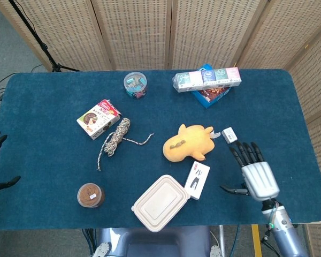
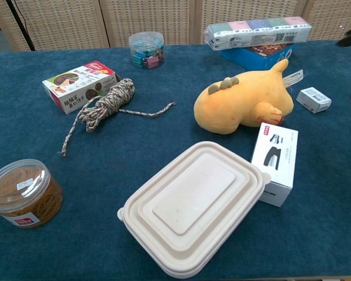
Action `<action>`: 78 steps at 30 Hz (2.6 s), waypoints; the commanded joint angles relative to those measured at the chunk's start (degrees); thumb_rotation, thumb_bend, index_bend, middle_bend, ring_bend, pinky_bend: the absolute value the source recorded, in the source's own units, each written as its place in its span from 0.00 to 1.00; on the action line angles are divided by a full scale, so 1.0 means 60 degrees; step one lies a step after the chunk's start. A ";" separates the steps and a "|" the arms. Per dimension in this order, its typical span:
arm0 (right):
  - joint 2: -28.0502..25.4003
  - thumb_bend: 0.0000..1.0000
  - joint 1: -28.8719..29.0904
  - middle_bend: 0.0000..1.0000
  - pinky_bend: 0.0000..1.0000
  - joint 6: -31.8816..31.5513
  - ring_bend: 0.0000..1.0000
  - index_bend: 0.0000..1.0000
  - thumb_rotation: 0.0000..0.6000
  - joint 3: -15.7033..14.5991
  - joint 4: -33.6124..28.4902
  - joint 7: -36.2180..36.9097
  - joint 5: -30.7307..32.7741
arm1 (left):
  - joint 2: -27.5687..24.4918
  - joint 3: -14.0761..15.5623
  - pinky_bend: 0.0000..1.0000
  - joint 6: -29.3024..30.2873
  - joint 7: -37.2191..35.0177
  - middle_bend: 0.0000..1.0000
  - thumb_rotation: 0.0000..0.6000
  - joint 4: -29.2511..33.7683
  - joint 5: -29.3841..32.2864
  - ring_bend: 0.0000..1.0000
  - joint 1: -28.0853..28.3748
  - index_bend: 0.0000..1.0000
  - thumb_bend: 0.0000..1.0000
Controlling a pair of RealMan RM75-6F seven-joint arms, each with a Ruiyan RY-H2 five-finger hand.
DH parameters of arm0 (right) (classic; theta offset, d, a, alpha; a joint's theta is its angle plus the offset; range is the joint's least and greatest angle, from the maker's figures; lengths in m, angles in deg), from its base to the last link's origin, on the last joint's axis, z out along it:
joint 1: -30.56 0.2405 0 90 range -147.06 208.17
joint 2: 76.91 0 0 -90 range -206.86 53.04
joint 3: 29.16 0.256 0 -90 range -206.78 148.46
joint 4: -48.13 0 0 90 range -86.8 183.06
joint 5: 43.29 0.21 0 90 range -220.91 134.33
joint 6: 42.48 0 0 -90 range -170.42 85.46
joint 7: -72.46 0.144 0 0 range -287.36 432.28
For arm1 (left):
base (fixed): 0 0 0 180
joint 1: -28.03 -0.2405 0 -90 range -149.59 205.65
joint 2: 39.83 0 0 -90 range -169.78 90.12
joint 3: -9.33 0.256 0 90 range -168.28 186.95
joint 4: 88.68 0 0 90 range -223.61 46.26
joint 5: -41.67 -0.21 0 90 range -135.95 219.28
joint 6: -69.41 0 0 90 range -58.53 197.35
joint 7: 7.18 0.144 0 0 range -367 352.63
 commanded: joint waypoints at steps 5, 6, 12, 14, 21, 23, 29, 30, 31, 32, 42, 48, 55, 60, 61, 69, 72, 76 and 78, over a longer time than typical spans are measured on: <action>0.1661 0.00 0.2012 0.00 0.00 0.2087 0.00 0.00 0.02 0.0851 0.0250 -0.1107 0.1944 | -0.0131 -0.0052 0.00 -0.0153 -0.0330 0.00 1.00 -0.0039 0.0062 0.00 0.0065 0.00 0.00; 0.1894 0.00 0.2157 0.00 0.00 0.2136 0.00 0.00 0.02 0.0904 0.0344 -0.1205 0.2072 | -0.0147 -0.0057 0.00 -0.0170 -0.0379 0.00 1.00 -0.0049 0.0067 0.00 0.0071 0.00 0.00; 0.3313 0.00 0.3134 0.00 0.00 0.2347 0.00 0.00 0.02 0.1246 0.1067 -0.1528 0.2343 | -0.0207 -0.0072 0.00 -0.0347 -0.0546 0.00 1.00 -0.0116 0.0146 0.00 0.0132 0.00 0.00; 0.3683 0.00 0.3395 0.00 0.00 0.2386 0.00 0.00 0.02 0.1355 0.1388 -0.1441 0.2331 | -0.0217 -0.0076 0.00 -0.0386 -0.0564 0.00 1.00 -0.0119 0.0167 0.00 0.0147 0.00 0.00; 0.4891 0.00 0.4142 0.00 0.00 0.2704 0.00 0.00 0.02 0.1687 0.2740 -0.0478 0.2662 | -0.0226 -0.0054 0.00 -0.0456 -0.0537 0.00 1.00 -0.0103 0.0185 0.00 0.0167 0.00 0.00; 0.5147 0.00 0.4305 0.00 0.00 0.2727 0.00 0.00 0.02 0.1770 0.3081 -0.0369 0.2823 | -0.0237 -0.0041 0.00 -0.0464 -0.0564 0.00 1.00 -0.0092 0.0180 0.00 0.0160 0.00 0.00; 0.5709 0.00 0.4836 0.00 0.00 0.2762 0.00 0.00 0.02 0.2164 0.4001 0.0010 0.3099 | -0.0269 -0.0026 0.00 -0.0467 -0.0649 0.00 1.00 -0.0097 0.0171 0.00 0.0143 0.00 0.00; 0.5780 0.00 0.4905 0.00 0.00 0.2756 0.00 0.00 0.02 0.2222 0.4162 0.0119 0.3102 | -0.0274 -0.0015 0.00 -0.0468 -0.0664 0.00 1.00 -0.0098 0.0157 0.00 0.0138 0.00 0.00; 0.5868 0.00 0.4979 0.00 0.00 0.2739 0.00 0.00 0.02 0.2299 0.4376 0.0308 0.3102 | -0.0281 -0.0004 0.00 -0.0463 -0.0690 0.00 1.00 -0.0100 0.0139 0.00 0.0131 0.00 0.00; 0.5929 0.00 0.5023 0.00 0.00 0.2718 0.00 0.00 0.02 0.2350 0.4536 0.0464 0.3094 | -0.0283 0.0002 0.00 -0.0456 -0.0700 0.00 1.00 -0.0105 0.0128 0.00 0.0125 0.00 0.00; 0.6601 0.00 0.5277 0.00 0.00 0.2397 0.00 0.00 0.02 0.2316 0.5772 0.1825 0.2713 | -0.0301 -0.0006 0.00 -0.0590 -0.0727 0.00 1.00 -0.0119 0.0187 0.00 0.0186 0.00 0.00; 0.7085 0.00 0.5422 0.00 0.00 0.2426 0.00 0.00 0.02 0.2098 0.6571 0.2187 0.2596 | -0.0371 0.0099 0.00 -0.0746 -0.0802 0.00 1.00 -0.0077 0.0083 0.00 0.0215 0.00 0.00; 0.7330 0.00 0.5536 0.00 0.00 0.2492 0.00 0.00 0.03 0.1907 0.7164 0.2359 0.2439 | -0.0386 0.0091 0.00 -0.0807 -0.0751 0.00 1.00 -0.0030 0.0160 0.00 0.0244 0.00 0.00; 0.7374 0.00 0.5520 0.00 0.00 0.2533 0.00 0.00 0.03 0.1877 0.7533 0.2550 0.2452 | -0.0409 0.0101 0.00 -0.0806 -0.0769 0.00 1.00 0.0007 0.0165 0.00 0.0236 0.00 0.00; 0.7356 0.00 0.5507 0.00 0.00 0.2538 0.00 0.00 0.03 0.1882 0.7579 0.2591 0.2463 | -0.0409 0.0107 0.00 -0.0799 -0.0764 0.00 1.00 0.0009 0.0157 0.00 0.0231 0.00 0.00; 0.7036 0.00 0.5359 0.00 0.00 0.2633 0.00 0.00 0.03 0.1917 0.7628 0.2685 0.2648 | -0.0401 0.0122 0.00 -0.0839 -0.0673 0.00 1.00 0.0042 0.0166 0.00 0.0256 0.00 0.00; 0.6850 0.00 0.5295 0.00 0.00 0.2672 0.00 0.00 0.03 0.1950 0.7548 0.2679 0.2747 | -0.0387 0.0129 0.00 -0.0861 -0.0627 0.00 1.00 0.0051 0.0179 0.00 0.0266 0.00 0.00; 0.6585 0.00 0.5176 0.00 0.00 0.2674 0.00 0.00 0.03 0.1997 0.7380 0.2740 0.2871 | -0.0374 0.0122 0.00 -0.0866 -0.0563 0.00 1.00 0.0068 0.0217 0.00 0.0274 0.00 0.00; 0.6441 0.00 0.5117 0.00 0.00 0.2709 0.00 0.00 0.03 0.1999 0.7338 0.2770 0.2935 | -0.0364 0.0124 0.00 -0.0881 -0.0520 0.00 1.00 0.0080 0.0231 0.00 0.0282 0.00 0.00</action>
